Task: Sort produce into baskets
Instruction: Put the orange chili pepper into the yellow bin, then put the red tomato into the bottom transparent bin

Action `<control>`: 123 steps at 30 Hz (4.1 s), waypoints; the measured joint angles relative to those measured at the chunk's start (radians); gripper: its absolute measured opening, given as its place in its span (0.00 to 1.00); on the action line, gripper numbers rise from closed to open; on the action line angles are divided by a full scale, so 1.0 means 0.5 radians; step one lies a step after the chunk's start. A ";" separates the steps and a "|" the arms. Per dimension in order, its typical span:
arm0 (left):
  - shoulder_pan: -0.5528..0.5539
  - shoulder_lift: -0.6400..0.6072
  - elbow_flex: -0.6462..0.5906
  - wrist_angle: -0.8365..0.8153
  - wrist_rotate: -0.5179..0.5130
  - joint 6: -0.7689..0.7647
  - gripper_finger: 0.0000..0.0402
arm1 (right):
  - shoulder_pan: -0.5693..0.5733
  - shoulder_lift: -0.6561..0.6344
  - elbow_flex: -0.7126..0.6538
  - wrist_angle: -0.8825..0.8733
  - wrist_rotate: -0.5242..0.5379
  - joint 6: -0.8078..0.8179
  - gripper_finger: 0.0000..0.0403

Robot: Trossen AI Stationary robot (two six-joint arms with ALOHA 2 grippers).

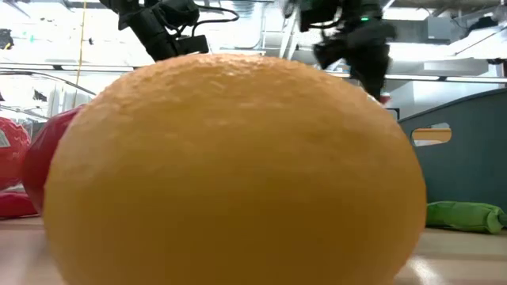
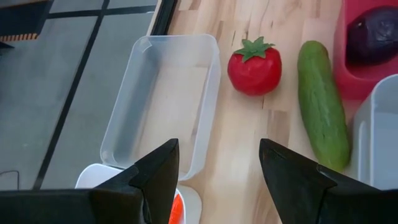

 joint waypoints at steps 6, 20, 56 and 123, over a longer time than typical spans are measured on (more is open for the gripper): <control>-0.079 0.000 0.000 0.001 0.002 0.049 0.52 | 0.159 -0.131 -0.304 0.036 -0.001 0.162 0.13; -0.332 0.001 0.000 0.129 0.001 -0.101 0.52 | 0.205 -0.073 -0.364 0.045 -0.002 0.161 0.27; -0.405 0.578 0.001 1.304 0.010 -1.866 0.56 | 0.188 -0.704 -0.362 1.742 0.310 -0.618 0.49; -0.367 0.632 -0.001 1.329 -0.006 -1.915 0.68 | 0.176 -0.652 -0.363 1.232 0.304 -0.345 0.49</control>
